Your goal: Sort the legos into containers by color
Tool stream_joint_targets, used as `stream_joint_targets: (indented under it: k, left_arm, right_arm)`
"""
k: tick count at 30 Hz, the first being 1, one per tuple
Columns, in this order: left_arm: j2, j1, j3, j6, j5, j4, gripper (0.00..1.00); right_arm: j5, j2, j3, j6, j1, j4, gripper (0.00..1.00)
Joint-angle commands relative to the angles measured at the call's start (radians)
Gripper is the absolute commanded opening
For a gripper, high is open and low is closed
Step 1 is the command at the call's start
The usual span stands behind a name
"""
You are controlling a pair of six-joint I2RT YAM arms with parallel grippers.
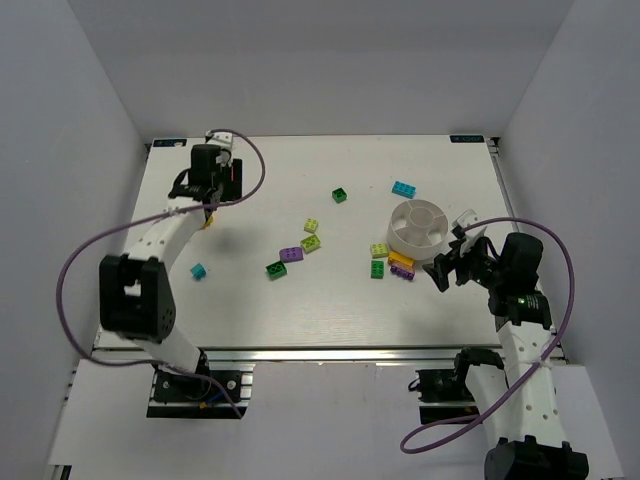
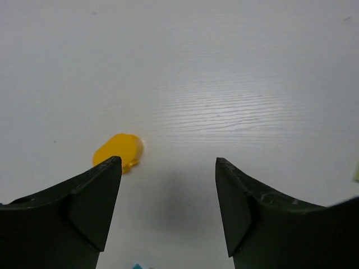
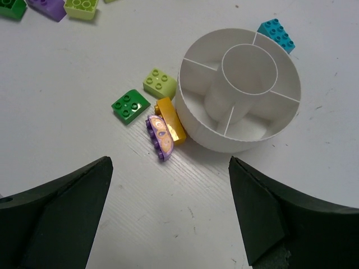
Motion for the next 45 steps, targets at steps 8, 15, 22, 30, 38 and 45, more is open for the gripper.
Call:
stream_joint_targets:
  k: [8, 15, 22, 30, 38, 45]
  left_arm:
    - [0.186, 0.017, 0.073, 0.307, -0.195, -0.025, 0.77]
    - [0.321, 0.048, 0.144, 0.356, -0.125, -0.072, 0.77]
    - [0.368, 0.080, 0.164, 0.396, -0.111, -0.052, 0.77]
    - [0.396, 0.098, 0.132, 0.390, -0.068, -0.043, 0.77]
    - [0.416, 0.129, 0.112, 0.367, -0.022, -0.037, 0.73]
    - [0.410, 0.138, 0.081, 0.352, -0.011, -0.029, 0.57]
  right_arm:
    - [-0.081, -0.001, 0.038, -0.089, 0.003, -0.051, 0.53]
    - [-0.091, -0.004, 0.041, -0.100, 0.004, -0.056, 0.63]
    - [-0.086, -0.004, 0.039, -0.103, 0.004, -0.054, 0.68]
    - [-0.069, -0.009, 0.038, -0.101, 0.003, -0.045, 0.71]
    - [-0.065, -0.014, 0.033, -0.098, -0.002, -0.041, 0.72]
    - [-0.058, -0.020, 0.028, -0.092, -0.003, -0.031, 0.72]
